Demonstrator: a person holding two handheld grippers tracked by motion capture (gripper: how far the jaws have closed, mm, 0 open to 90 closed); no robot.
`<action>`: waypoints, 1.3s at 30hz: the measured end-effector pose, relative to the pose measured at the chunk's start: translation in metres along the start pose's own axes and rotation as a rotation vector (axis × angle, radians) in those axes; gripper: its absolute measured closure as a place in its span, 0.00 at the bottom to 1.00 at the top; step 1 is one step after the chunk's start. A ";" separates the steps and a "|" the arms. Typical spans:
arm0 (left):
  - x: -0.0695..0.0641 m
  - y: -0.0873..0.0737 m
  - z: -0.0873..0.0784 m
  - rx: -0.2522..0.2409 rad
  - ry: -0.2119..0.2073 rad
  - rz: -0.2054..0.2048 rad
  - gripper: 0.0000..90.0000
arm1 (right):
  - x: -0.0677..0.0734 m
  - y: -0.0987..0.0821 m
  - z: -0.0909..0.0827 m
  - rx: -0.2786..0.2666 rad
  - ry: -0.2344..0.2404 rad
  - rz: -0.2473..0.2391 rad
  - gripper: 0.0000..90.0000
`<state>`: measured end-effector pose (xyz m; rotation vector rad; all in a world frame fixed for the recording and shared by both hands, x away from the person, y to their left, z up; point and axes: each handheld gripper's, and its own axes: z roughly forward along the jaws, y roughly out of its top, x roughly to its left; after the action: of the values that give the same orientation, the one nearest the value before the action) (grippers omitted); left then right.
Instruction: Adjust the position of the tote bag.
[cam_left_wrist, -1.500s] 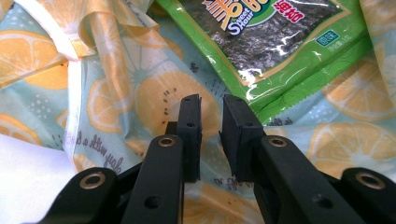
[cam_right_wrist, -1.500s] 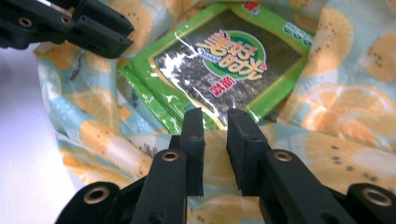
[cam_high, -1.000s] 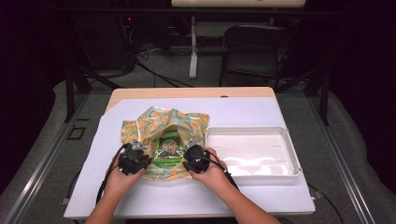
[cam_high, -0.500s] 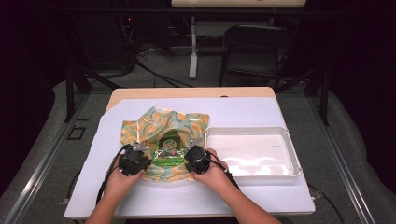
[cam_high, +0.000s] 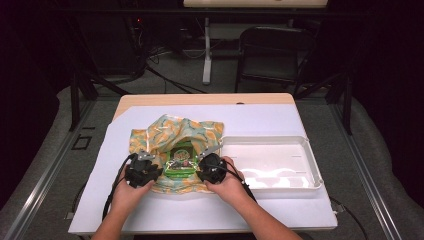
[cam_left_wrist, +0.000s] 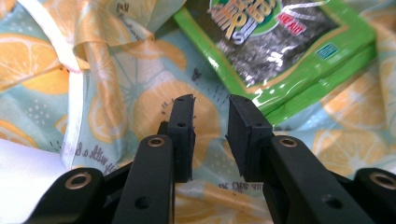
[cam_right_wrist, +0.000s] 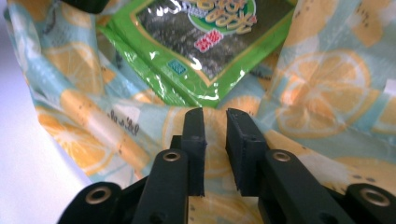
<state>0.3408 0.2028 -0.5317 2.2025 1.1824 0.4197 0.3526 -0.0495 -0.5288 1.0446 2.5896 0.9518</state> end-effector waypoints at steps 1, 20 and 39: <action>0.000 0.000 -0.002 0.000 -0.007 -0.001 0.78 | 0.000 0.000 0.000 -0.018 -0.001 0.005 0.85; -0.003 -0.002 -0.004 -0.044 -0.013 -0.018 0.75 | -0.016 0.009 0.014 -0.038 -0.064 0.054 0.92; 0.001 0.000 -0.007 -0.075 -0.021 -0.032 0.70 | -0.009 0.005 0.018 0.058 -0.044 0.021 0.88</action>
<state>0.3376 0.2062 -0.5264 2.1164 1.1704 0.4201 0.3695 -0.0442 -0.5400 1.0973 2.5896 0.8530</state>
